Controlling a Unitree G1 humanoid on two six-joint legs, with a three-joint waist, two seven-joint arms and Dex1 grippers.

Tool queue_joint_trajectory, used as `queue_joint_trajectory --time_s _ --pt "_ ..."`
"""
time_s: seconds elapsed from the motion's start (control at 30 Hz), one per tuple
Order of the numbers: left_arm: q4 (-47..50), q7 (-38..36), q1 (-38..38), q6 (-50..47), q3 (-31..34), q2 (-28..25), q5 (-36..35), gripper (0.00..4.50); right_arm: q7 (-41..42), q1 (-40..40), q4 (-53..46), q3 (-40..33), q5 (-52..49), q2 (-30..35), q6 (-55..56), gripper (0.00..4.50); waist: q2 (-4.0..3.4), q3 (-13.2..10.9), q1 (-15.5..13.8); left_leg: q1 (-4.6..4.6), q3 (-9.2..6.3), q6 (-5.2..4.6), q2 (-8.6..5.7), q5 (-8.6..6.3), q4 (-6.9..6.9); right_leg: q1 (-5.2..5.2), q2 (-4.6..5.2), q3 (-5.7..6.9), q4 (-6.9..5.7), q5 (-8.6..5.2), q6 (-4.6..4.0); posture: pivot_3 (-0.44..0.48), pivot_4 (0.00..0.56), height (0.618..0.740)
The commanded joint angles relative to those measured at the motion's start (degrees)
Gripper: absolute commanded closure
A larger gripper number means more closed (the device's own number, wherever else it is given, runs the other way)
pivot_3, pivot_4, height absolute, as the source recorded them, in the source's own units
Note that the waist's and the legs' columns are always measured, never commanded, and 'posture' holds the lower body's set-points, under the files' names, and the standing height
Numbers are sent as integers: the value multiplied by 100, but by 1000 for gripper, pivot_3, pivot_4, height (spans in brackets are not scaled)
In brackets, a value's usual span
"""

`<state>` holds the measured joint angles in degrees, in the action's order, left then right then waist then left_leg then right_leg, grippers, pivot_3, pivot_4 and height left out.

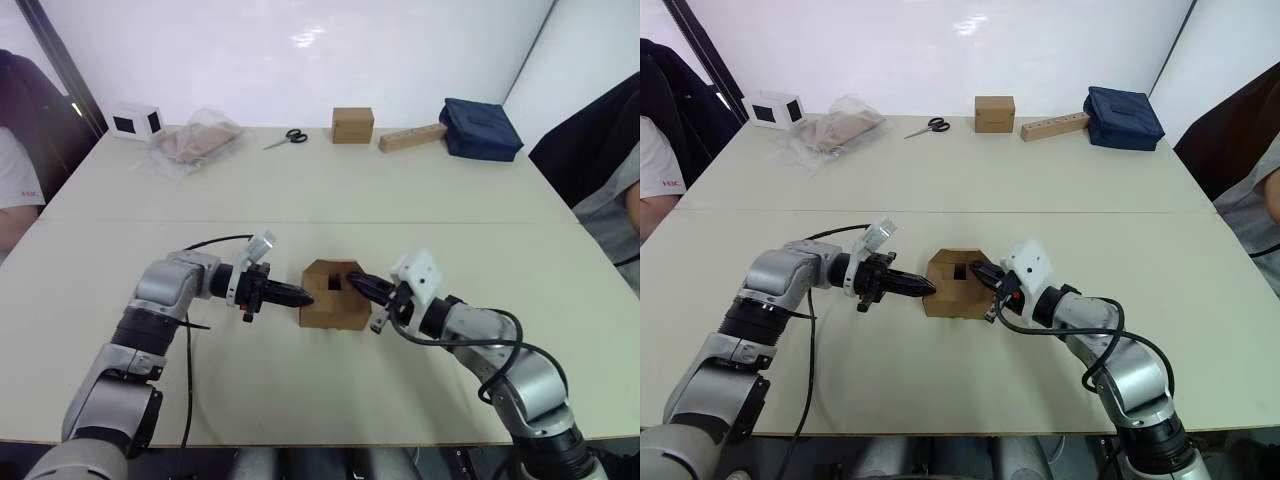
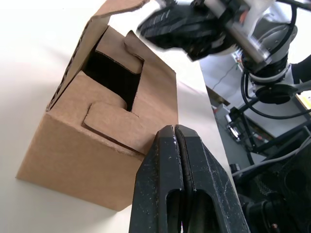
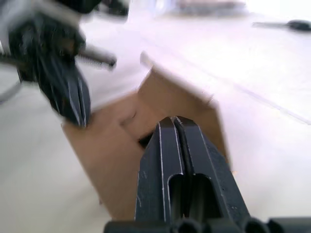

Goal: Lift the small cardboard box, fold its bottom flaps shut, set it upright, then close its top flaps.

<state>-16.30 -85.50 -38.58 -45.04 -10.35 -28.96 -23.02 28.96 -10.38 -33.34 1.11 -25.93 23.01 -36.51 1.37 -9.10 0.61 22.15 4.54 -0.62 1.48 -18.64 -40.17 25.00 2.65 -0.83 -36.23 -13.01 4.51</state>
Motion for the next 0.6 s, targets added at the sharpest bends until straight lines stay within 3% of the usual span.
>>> queue_joint_trajectory --time_s 0.03,0.23,0.37,0.6 --pt "-31 140 -14 112 -55 36 5 4481 -245 -497 -416 -526 -583 -62 -257 4500 1 1 3 -1 1 0 -1 0 -1 -1 2 0 0 1 0 0 150 740" --pt "-192 186 -33 277 -79 66 27 4481 70 -1291 810 165 -106 120 -236 4500 2 2 18 -32 2 0 0 0 3 -27 2 0 3 -1 -5 0 150 740" --pt "-163 239 7 297 -63 80 9 4481 116 -1617 1722 593 209 -172 -36 4500 2 2 18 -38 3 0 1 0 5 -31 -1 -1 2 -1 -5 0 150 740" --pt "-96 369 125 371 -67 95 12 4481 420 -1336 1597 1003 297 -185 -95 4500 1 2 10 -32 4 -1 0 0 7 -30 4 0 7 0 -3 0 150 740"
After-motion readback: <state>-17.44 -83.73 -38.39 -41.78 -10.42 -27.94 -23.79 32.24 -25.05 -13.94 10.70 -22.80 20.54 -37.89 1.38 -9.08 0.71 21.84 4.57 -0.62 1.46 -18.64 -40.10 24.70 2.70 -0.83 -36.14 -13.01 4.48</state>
